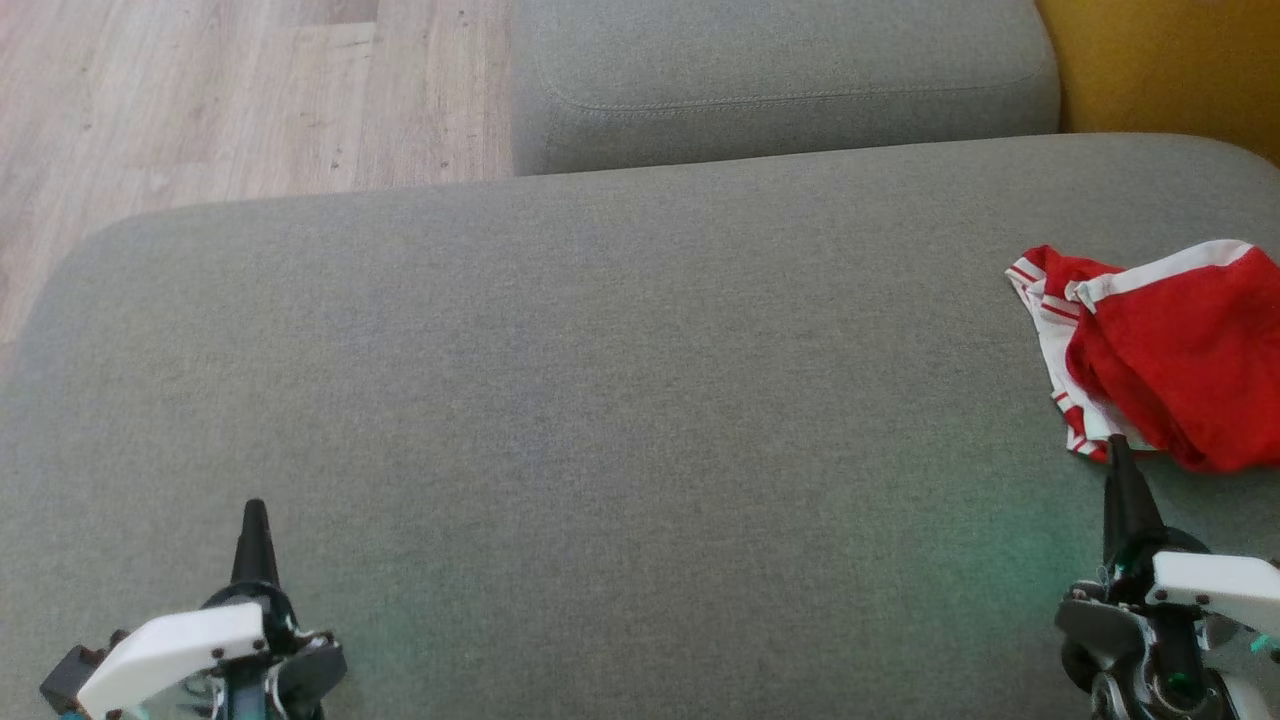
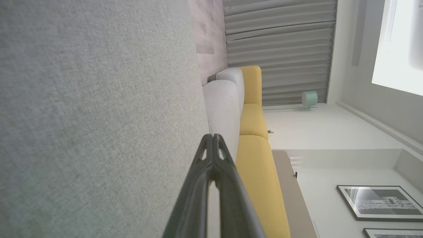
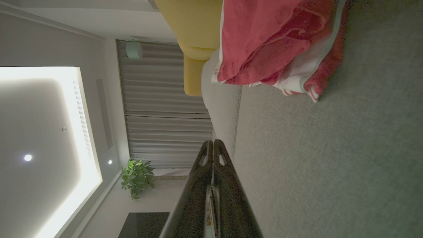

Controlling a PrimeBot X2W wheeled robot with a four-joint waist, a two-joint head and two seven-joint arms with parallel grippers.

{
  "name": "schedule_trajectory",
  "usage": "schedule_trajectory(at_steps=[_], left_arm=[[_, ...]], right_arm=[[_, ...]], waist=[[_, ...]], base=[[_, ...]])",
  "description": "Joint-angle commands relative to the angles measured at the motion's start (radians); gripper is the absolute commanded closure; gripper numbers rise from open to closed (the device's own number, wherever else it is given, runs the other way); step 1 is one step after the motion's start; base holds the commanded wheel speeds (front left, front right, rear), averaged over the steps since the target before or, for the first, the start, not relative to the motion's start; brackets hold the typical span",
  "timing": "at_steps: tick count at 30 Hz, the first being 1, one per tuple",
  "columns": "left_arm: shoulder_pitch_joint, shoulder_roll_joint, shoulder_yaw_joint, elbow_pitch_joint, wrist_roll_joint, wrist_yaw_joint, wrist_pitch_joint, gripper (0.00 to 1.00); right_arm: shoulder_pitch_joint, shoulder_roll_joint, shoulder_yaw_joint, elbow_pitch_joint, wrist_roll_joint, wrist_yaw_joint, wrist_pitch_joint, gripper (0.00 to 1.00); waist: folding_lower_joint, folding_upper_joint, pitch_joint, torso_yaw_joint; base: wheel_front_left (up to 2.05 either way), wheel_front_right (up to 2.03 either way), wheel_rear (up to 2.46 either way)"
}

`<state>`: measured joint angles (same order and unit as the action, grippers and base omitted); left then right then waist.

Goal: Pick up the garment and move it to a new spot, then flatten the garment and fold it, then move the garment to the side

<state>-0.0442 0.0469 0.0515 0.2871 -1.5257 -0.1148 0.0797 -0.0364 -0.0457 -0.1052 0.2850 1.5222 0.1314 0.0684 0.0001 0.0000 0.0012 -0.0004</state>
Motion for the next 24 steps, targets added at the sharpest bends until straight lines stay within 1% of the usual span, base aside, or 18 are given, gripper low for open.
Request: schedule_trajectory(at_steps=[1, 8, 24], left_arm=[[-0.058, 0.006, 0.042, -0.038, -0.026, -0.01, 0.013, 1.0], [-0.064, 0.006, 0.059, -0.042, -0.085, -0.016, 0.031, 1.0], [-0.064, 0.006, 0.06, -0.042, -0.085, -0.016, 0.032, 1.0]], right_arm=[[-0.061, -0.018, 0.015, -0.04, 0.034, -0.001, 0.012, 1.0], [-0.07, -0.018, 0.009, -0.041, 0.101, -0.001, 0.03, 1.0], [-0.07, -0.015, 0.006, -0.041, 0.098, -0.001, 0.033, 1.0]], waist=[[-0.0001, 0.0, 0.0, 0.0], [-0.0001, 0.0, 0.002, 0.0], [-0.0001, 0.0, 0.002, 0.0]], base=[[0.0, 0.0, 0.0], [0.0, 0.0, 0.0], [0.0, 0.0, 0.0]])
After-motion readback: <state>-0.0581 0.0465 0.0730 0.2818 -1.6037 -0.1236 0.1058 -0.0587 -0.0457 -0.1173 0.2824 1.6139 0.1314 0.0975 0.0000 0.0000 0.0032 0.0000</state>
